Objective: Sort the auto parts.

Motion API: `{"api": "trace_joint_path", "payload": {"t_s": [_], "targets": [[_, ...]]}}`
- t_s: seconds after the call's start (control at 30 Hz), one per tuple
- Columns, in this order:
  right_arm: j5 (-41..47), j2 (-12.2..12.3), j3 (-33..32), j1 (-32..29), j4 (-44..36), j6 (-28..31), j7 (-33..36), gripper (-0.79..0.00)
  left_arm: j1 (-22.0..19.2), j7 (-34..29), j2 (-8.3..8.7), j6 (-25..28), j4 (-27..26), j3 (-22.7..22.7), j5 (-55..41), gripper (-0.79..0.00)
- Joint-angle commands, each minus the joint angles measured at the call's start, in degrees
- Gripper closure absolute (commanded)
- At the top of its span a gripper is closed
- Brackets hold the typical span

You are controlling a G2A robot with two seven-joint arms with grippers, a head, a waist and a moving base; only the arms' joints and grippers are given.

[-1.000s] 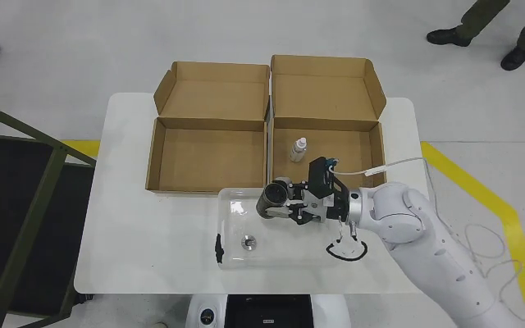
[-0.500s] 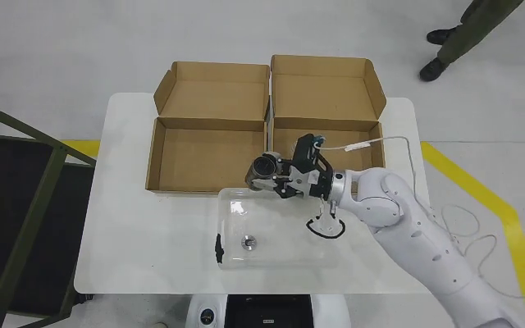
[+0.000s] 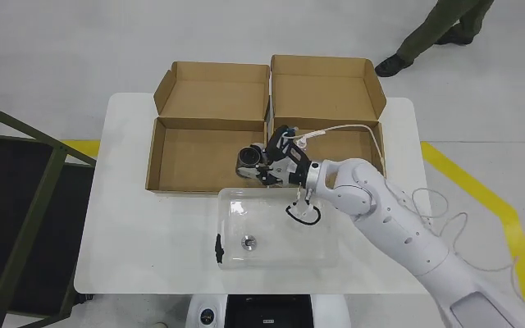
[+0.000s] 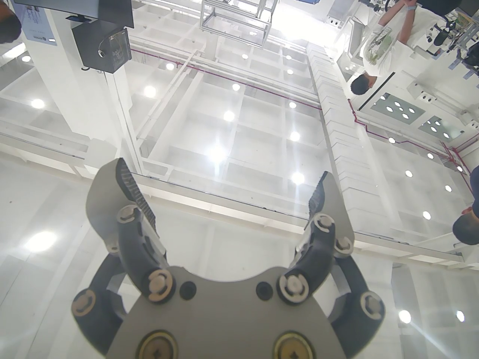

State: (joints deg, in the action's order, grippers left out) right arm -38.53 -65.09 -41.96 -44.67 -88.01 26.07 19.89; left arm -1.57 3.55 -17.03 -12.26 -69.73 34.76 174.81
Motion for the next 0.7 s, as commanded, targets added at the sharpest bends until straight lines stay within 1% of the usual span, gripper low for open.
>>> {"api": "trace_joint_path", "payload": {"t_s": [0.0, 0.2, 0.4, 0.67], "targets": [[-0.89, -0.59, 0.86, 0.67, 0.81, -1.2, -0.22, 0.0, 0.0, 0.0, 0.0, 0.0, 0.0, 0.0, 0.0, -0.785], [-4.42, -2.27, 3.05, 2.63, 2.58, -5.24, 0.77, 0.0, 0.0, 0.0, 0.0, 0.0, 0.0, 0.0, 0.0, -0.785], [-8.21, -3.4, 4.36, 3.69, 3.21, -8.63, 3.93, 0.0, 0.0, 0.0, 0.0, 0.0, 0.0, 0.0, 0.0, -0.785], [-9.03, -4.71, 5.32, 3.78, 4.27, -10.06, 6.65, 0.0, 0.0, 0.0, 0.0, 0.0, 0.0, 0.0, 0.0, -0.785]]}}
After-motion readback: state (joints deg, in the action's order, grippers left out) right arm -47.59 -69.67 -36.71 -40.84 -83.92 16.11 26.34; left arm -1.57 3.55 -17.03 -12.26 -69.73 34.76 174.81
